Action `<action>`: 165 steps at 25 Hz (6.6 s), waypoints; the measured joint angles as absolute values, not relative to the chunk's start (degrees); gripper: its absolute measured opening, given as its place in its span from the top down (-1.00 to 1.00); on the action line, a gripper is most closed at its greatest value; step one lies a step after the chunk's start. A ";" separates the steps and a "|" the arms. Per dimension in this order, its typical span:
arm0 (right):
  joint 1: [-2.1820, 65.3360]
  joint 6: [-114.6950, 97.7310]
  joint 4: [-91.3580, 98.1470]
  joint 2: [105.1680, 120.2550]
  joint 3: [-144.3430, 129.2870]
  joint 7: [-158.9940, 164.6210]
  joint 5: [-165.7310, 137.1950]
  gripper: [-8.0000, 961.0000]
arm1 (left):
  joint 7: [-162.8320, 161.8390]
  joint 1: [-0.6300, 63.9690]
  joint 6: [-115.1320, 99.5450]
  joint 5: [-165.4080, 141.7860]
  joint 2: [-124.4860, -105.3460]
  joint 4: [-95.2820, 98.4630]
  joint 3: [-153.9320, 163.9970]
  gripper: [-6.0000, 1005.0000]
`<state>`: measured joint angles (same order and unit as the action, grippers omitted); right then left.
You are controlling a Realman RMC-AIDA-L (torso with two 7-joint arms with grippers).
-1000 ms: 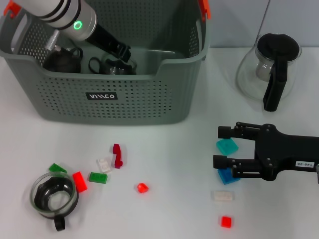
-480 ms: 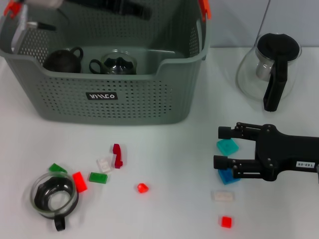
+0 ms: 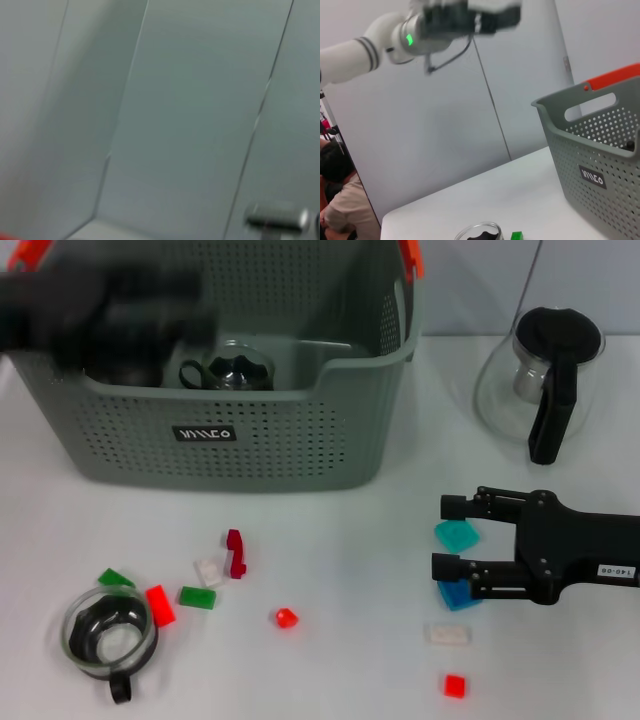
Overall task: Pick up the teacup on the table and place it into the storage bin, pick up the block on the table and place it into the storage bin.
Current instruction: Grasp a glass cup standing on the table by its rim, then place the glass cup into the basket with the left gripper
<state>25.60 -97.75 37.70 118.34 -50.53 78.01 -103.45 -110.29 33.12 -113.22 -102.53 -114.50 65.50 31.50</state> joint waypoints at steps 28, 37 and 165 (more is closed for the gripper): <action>25.87 -97.29 37.79 118.03 -50.89 79.98 -103.45 -0.74 | -109.85 26.80 -102.01 -159.83 -123.75 82.38 47.35 -0.43; 26.11 -97.24 37.75 118.16 -50.52 79.94 -104.97 -0.74 | -111.91 27.62 -97.05 -163.13 -123.99 76.98 51.24 -0.43; 26.19 -96.86 37.71 118.30 -50.43 80.07 -105.03 -0.74 | -145.27 51.00 -67.52 -142.66 -116.34 55.24 47.08 0.17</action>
